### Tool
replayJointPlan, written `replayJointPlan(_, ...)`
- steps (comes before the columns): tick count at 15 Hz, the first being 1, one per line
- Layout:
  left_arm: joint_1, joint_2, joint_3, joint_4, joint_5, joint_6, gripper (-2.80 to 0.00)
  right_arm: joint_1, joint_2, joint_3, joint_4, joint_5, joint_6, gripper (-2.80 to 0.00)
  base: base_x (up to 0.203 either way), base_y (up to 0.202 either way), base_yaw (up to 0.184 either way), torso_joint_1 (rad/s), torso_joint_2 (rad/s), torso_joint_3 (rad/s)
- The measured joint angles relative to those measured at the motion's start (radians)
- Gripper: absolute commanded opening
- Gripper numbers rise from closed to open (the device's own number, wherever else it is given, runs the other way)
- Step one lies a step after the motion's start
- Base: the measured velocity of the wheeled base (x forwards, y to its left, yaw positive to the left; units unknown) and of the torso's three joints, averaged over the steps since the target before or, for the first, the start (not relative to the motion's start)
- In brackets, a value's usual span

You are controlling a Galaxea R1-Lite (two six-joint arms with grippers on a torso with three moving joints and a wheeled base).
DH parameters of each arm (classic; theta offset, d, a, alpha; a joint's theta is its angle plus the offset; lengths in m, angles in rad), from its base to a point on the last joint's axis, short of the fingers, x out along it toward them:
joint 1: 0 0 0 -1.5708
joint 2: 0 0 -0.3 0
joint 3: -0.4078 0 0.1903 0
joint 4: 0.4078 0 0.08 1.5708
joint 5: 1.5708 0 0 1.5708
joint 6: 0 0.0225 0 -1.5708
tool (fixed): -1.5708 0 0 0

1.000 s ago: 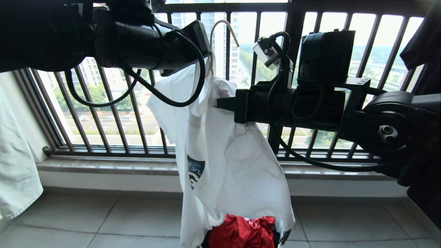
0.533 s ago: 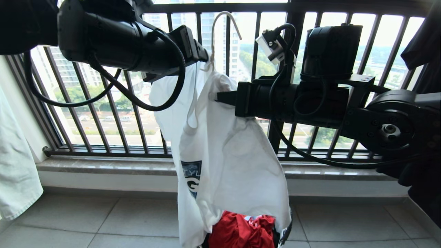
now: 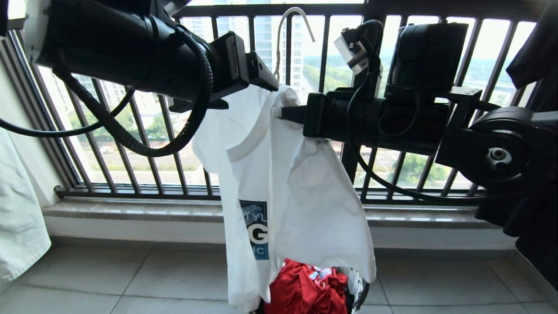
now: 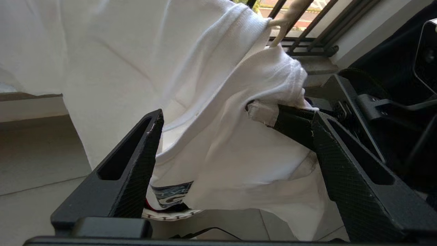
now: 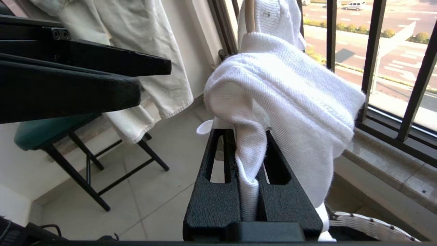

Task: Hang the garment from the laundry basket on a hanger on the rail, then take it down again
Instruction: Hang the clothes on the clothes rack, then hang the clothes rack on the clothesline

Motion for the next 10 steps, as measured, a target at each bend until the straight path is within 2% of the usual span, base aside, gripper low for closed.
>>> replayJointPlan(4, -0.001, -0.030, 0.003, 0.039, 0.007, 0.007, 0.00, -0.008, -0.007, -0.004, 0.002, 0.001, 0.009, -2.80, 0.000, 0.000, 0.000, 0.000, 0.00, 0.000)
replayJointPlan(5, 0.009, -0.046, 0.001, 0.044, 0.008, 0.023, -2.80, -0.010, -0.008, -0.004, 0.003, 0.001, 0.009, -2.80, 0.000, 0.000, 0.000, 0.000, 0.00, 0.000)
replayJointPlan(7, 0.051, -0.081, 0.001, 0.086, 0.007, 0.063, -2.80, -0.012, -0.009, -0.010, 0.026, 0.006, 0.008, -2.80, 0.000, 0.000, 0.000, 0.000, 0.00, 0.000)
replayJointPlan(10, 0.113, -0.109, 0.001, 0.099, 0.006, 0.090, -2.80, -0.034, -0.009, -0.020, 0.040, 0.044, 0.008, -2.80, 0.000, 0.000, 0.000, 0.000, 0.00, 0.000)
